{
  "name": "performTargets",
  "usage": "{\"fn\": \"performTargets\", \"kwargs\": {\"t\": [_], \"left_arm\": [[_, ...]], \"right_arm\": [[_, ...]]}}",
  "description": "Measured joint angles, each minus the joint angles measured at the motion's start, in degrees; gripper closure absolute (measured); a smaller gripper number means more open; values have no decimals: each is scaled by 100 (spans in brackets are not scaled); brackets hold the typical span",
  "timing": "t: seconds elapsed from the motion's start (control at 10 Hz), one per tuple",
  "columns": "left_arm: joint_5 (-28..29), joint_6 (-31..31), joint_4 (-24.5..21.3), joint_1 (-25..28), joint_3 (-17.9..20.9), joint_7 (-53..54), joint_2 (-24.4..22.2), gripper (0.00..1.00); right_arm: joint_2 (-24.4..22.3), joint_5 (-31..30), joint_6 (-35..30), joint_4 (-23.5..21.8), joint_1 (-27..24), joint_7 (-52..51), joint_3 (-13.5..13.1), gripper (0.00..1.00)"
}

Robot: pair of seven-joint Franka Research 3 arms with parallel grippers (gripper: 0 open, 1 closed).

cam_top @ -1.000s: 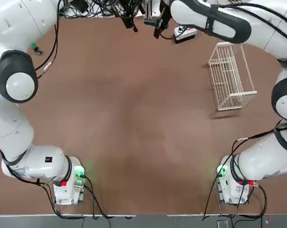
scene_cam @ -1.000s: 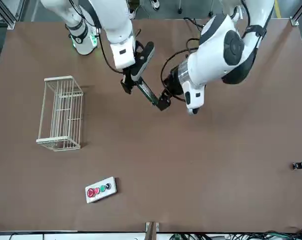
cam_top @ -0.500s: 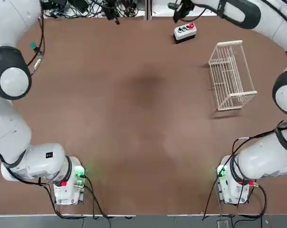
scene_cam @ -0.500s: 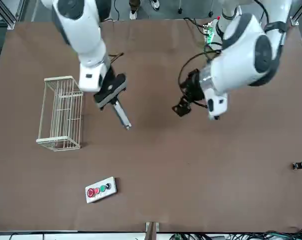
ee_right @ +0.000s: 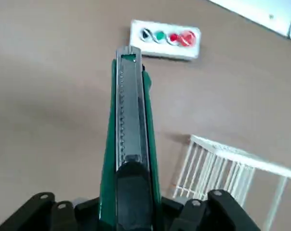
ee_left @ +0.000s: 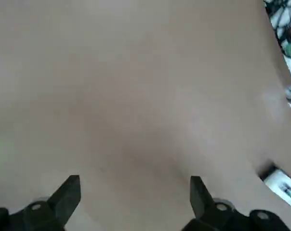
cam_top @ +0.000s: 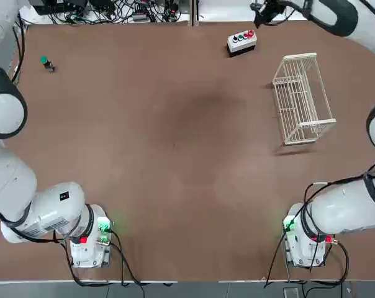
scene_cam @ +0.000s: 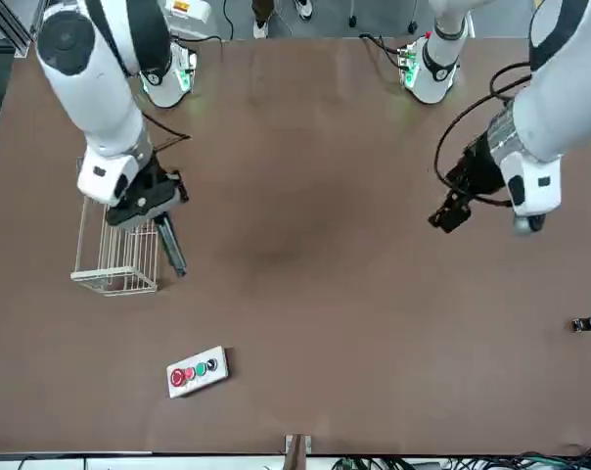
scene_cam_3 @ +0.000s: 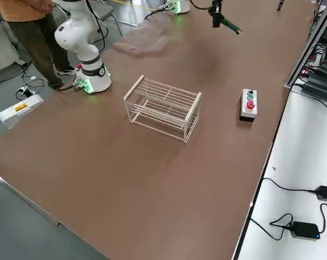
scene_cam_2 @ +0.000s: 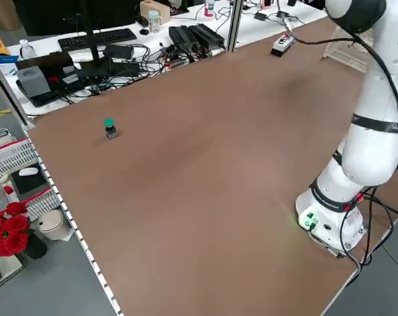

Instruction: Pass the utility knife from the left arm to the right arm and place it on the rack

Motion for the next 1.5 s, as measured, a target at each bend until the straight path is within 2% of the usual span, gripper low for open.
{"fn": "performTargets", "kwargs": {"t": [0.2, 0.3, 0.6, 0.9, 1.0, 1.2, 1.5], "left_arm": [[125, -257, -24, 250, 52, 737, -15, 0], [125, -332, -24, 291, 253, 1223, -41, 0], [-134, -460, -109, -71, 1403, 3070, -293, 0], [-435, -716, -271, -510, 2681, 5233, -680, 0], [-449, -732, -362, -739, 3038, 5739, -807, 0], [-451, -733, -580, -1233, 3616, 6434, -1064, 0], [-447, -732, -1012, -1493, 3740, 6643, -1392, 0]], "right_arm": [[-226, 366, 2, -477, -14, -10, -697, 99], [-260, 443, 16, -688, -25, -15, -957, 98], [-453, 686, 318, -1592, -30, -97, -1636, 98], [-962, 758, 505, -2633, -29, -449, -2114, 98], [-1053, 801, 634, -2913, -29, -605, -2234, 99], [-1139, 828, 834, -3221, -27, -680, -2289, 98], [-1138, 863, 1481, -3659, -19, -689, -2287, 97]]}}
